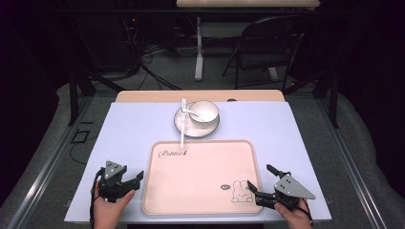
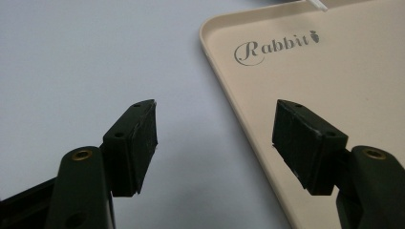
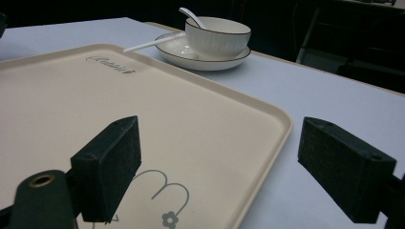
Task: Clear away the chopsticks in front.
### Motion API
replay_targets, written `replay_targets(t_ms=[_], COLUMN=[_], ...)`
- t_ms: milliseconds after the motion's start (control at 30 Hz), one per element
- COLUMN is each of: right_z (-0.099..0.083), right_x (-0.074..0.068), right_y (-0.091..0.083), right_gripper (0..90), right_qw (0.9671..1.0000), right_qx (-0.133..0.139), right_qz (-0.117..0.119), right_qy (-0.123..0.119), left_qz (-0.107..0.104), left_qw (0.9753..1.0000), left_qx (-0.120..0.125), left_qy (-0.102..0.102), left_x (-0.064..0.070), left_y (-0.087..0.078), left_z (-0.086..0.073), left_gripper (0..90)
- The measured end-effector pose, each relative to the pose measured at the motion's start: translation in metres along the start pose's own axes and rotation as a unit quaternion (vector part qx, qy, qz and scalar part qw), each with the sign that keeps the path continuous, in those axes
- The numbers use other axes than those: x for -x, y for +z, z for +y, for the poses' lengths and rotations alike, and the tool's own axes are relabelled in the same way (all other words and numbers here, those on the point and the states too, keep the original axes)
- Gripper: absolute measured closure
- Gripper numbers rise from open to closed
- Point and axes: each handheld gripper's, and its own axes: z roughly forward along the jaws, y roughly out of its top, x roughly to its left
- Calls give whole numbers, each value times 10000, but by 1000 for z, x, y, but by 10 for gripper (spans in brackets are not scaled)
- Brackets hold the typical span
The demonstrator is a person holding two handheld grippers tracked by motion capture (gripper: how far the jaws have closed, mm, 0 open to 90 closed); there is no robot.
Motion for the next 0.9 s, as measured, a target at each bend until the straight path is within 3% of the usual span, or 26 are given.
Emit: replay_targets(t_ms=[500,733,900], right_z=[3,4,3], right_x=[-3,-5,-6], right_y=[3,0,2], right_gripper=[140,140,140], right_qw=[9996,9996,9996], right_qx=[78,97,55], right_qz=[266,241,238], right_qy=[-96,-142,-107], left_qz=[45,-148,-269], left_qw=[9997,9989,9981], left_qx=[-186,-352,-511], left_qy=[-154,-264,-209], left_x=[-3,-1,1], left_y=[-1,2,4], left_z=[0,3,13], left_gripper=[306,301,301])
